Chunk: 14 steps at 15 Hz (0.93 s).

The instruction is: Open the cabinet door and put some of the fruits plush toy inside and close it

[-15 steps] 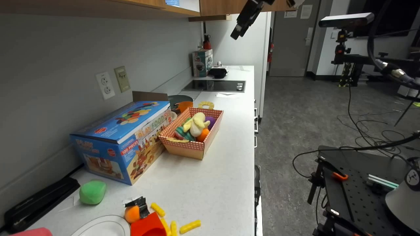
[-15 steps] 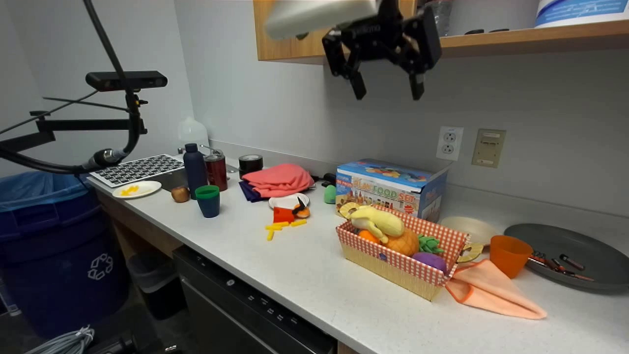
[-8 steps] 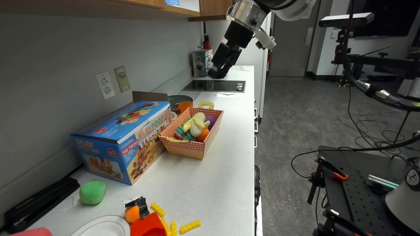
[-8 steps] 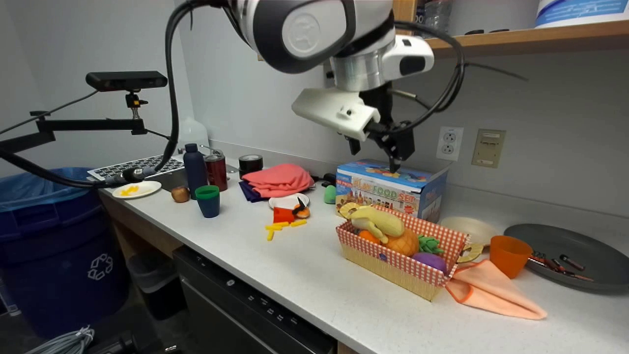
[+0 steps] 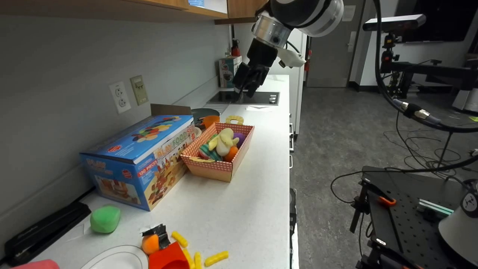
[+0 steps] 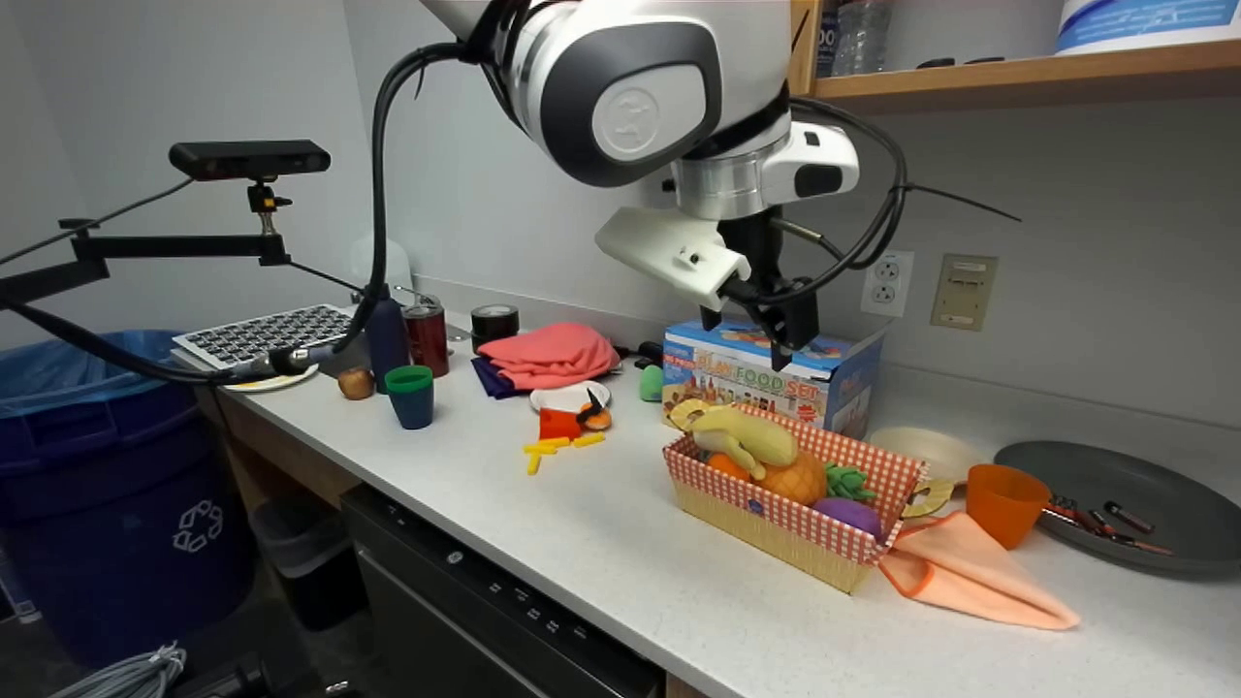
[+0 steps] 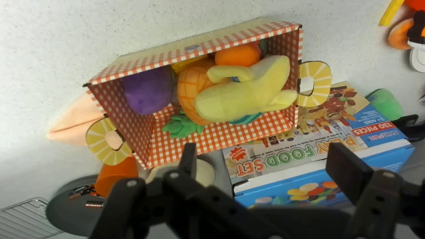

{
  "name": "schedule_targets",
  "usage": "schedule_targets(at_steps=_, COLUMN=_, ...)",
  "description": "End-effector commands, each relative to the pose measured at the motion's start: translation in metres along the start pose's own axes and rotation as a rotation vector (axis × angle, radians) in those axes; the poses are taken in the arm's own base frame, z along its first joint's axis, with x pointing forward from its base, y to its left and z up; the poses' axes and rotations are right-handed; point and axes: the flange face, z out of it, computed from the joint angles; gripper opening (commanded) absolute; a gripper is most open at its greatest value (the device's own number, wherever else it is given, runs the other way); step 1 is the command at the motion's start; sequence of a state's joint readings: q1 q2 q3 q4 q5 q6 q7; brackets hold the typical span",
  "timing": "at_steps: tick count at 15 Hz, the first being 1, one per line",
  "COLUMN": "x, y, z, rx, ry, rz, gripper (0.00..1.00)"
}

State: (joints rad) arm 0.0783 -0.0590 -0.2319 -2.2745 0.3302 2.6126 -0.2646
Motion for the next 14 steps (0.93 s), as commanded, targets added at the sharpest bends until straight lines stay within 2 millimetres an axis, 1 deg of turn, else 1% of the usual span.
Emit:
schedule_targets(at_steps=1, x=-0.001, y=-0.003, z=0.006, rx=0.012, ry=-0.001, rz=0.019, gripper=1.0)
schedule_targets(at_steps=3, x=-0.003, y=-0.008, z=0.021, rx=0.058, ry=-0.009, rz=0.077, gripper=1.0)
schedule_targets(at_steps=4, x=-0.002, y=-0.011, z=0.032, rx=0.081, ry=-0.013, rz=0.13, gripper=1.0)
schedule_targets(at_steps=6, x=0.0, y=-0.011, z=0.051, rx=0.111, ry=-0.016, rz=0.22, gripper=1.0)
schedule_targets(at_steps=8, x=0.002, y=-0.005, z=0.071, rx=0.125, ry=-0.015, rz=0.295, gripper=1.0)
schedule_targets(at_steps=10, x=0.005, y=0.006, z=0.091, rx=0.125, ry=-0.008, rz=0.371, gripper=1.0)
schedule_targets(at_steps=14, x=0.015, y=0.023, z=0.123, rx=0.154, ry=-0.006, rz=0.502, gripper=1.0)
